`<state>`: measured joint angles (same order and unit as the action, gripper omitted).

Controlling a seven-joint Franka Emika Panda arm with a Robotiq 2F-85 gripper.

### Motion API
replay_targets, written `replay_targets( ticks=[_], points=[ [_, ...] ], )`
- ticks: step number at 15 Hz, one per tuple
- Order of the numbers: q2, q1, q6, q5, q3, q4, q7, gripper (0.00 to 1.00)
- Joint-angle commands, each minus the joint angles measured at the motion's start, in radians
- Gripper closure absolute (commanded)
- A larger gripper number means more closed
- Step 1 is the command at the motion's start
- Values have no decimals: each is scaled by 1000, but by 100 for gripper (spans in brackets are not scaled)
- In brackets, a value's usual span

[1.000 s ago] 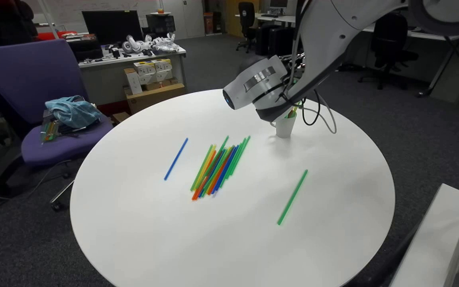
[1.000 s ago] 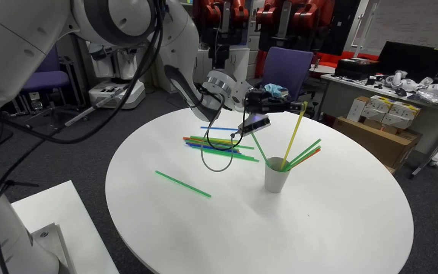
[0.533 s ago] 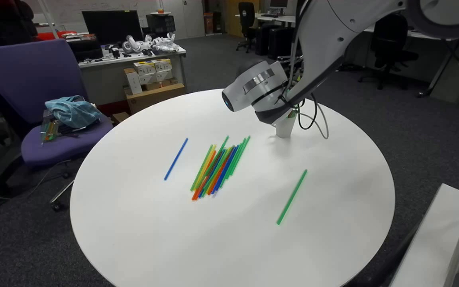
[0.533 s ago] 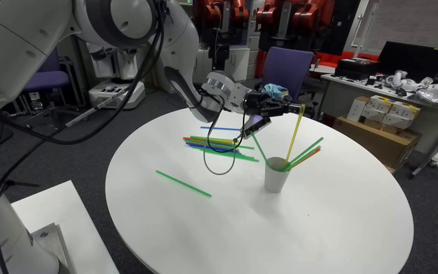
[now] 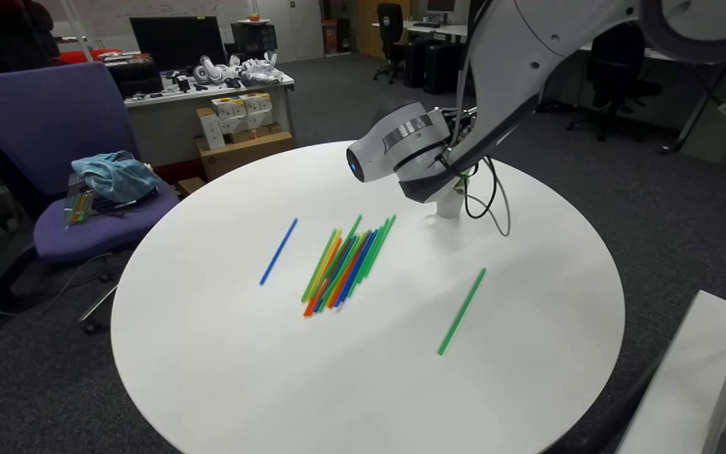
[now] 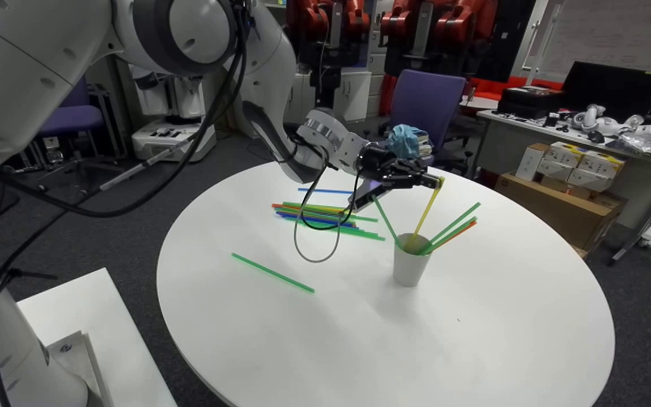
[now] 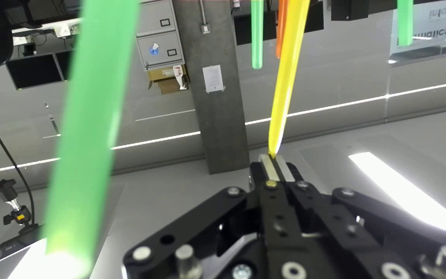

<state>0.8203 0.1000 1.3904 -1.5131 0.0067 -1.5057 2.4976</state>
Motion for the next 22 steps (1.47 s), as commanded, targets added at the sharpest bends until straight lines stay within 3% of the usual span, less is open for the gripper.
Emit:
replay_targets(
  ticks=[1, 4, 11, 18, 22],
  points=[
    [9, -18, 40, 33, 14, 10, -10, 73],
    [3, -18, 69, 55, 17, 3, -18, 52],
    [-140, -41, 311, 236, 83, -71, -137, 0],
    [-261, -28, 484, 448, 75, -107, -244, 0],
    [-306, -19, 618, 562, 91, -186, -338, 0]
  ],
)
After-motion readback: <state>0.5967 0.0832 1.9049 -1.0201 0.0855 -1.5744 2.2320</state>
